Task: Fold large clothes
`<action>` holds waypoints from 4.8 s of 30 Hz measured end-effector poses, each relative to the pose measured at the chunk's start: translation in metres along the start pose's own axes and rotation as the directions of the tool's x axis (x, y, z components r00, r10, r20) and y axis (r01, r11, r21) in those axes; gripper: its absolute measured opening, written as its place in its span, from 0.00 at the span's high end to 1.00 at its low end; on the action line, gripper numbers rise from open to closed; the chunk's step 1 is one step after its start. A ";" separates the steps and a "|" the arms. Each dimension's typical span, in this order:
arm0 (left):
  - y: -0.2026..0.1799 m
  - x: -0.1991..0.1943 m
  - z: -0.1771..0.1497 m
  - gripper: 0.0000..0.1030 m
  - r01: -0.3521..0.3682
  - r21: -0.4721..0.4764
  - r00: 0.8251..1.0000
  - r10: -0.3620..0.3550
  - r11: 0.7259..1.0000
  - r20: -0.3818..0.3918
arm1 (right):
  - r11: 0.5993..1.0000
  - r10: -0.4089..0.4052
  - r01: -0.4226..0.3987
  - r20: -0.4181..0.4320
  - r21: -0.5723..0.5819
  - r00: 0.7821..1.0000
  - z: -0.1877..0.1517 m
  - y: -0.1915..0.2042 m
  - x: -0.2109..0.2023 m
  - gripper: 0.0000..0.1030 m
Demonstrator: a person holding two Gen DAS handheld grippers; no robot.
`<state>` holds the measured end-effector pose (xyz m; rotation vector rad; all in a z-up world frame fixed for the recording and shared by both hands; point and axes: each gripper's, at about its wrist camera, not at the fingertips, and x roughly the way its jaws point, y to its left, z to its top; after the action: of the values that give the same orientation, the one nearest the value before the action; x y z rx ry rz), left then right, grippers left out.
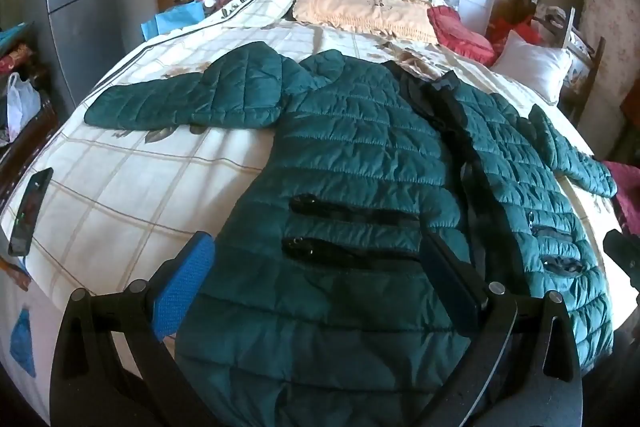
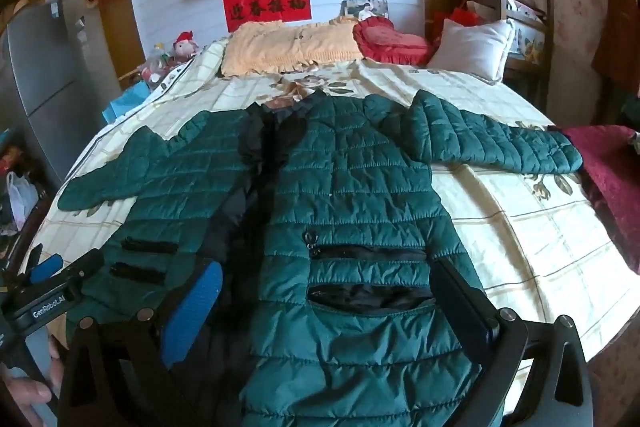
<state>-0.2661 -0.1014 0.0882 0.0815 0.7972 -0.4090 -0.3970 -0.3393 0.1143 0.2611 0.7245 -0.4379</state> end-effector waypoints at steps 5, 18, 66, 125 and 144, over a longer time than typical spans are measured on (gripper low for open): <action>-0.001 0.000 0.000 0.00 0.000 0.005 1.000 0.000 1.000 0.000 | 1.000 0.000 0.000 -0.004 0.001 1.000 0.001 0.002 0.002 0.00; -0.007 0.000 -0.003 0.00 0.008 0.021 1.000 -0.008 1.000 -0.004 | 1.000 0.020 -0.020 -0.013 0.021 1.000 -0.001 0.003 0.005 0.00; -0.016 0.004 -0.006 0.00 0.012 0.047 1.000 -0.012 0.999 -0.011 | 0.998 0.042 -0.040 -0.037 0.039 0.998 -0.002 0.009 0.015 0.00; -0.031 0.015 0.026 0.00 0.038 0.057 0.999 -0.039 0.998 0.021 | 0.998 0.059 -0.059 -0.052 0.011 0.997 0.038 0.023 0.044 0.00; -0.007 0.041 0.068 0.00 -0.003 0.009 1.000 0.003 1.000 0.012 | 0.997 0.073 -0.075 -0.058 -0.032 0.996 0.075 0.043 0.077 0.00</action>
<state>-0.1975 -0.1360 0.1073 0.0882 0.7835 -0.4095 -0.2823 -0.3521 0.1193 0.2687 0.7747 -0.3485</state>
